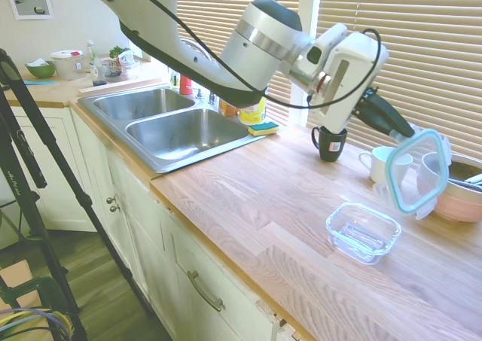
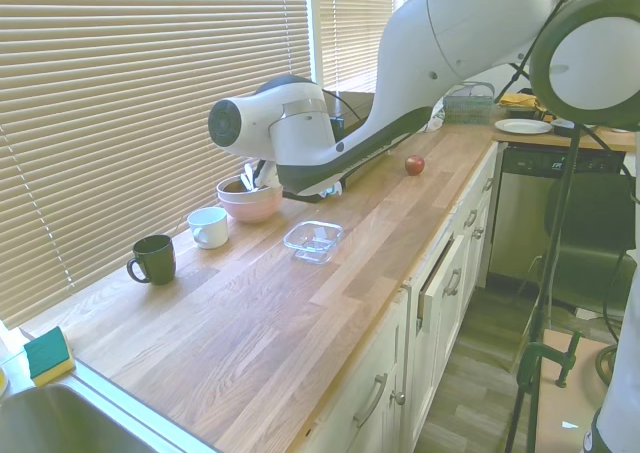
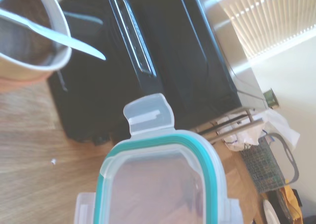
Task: Uncover the lid of the food container
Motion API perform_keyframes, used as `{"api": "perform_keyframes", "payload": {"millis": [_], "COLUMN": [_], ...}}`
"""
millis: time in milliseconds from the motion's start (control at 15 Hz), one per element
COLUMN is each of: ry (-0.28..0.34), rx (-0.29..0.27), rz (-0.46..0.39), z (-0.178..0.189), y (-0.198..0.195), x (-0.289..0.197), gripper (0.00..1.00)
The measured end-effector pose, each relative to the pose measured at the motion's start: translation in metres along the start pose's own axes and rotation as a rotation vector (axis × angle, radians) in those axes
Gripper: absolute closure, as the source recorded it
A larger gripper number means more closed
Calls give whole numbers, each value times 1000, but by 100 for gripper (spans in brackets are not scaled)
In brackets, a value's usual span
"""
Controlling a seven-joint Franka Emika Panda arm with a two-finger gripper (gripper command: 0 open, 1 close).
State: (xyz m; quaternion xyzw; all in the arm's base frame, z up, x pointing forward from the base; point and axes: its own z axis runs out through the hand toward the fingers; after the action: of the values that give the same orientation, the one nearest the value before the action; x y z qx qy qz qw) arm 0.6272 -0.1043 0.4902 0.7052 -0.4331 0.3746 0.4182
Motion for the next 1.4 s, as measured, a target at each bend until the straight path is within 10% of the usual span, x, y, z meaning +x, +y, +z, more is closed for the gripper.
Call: {"api": "perform_keyframes", "payload": {"millis": [467,933,1400], "ry": [-38,-416,-853], "rx": [133,339,523], "rz": [0,27,132], "z": [-105,-160,-107], "y": [-28,-51,-65], "x": [-21,-56,-59], "gripper": [100,100,100]}}
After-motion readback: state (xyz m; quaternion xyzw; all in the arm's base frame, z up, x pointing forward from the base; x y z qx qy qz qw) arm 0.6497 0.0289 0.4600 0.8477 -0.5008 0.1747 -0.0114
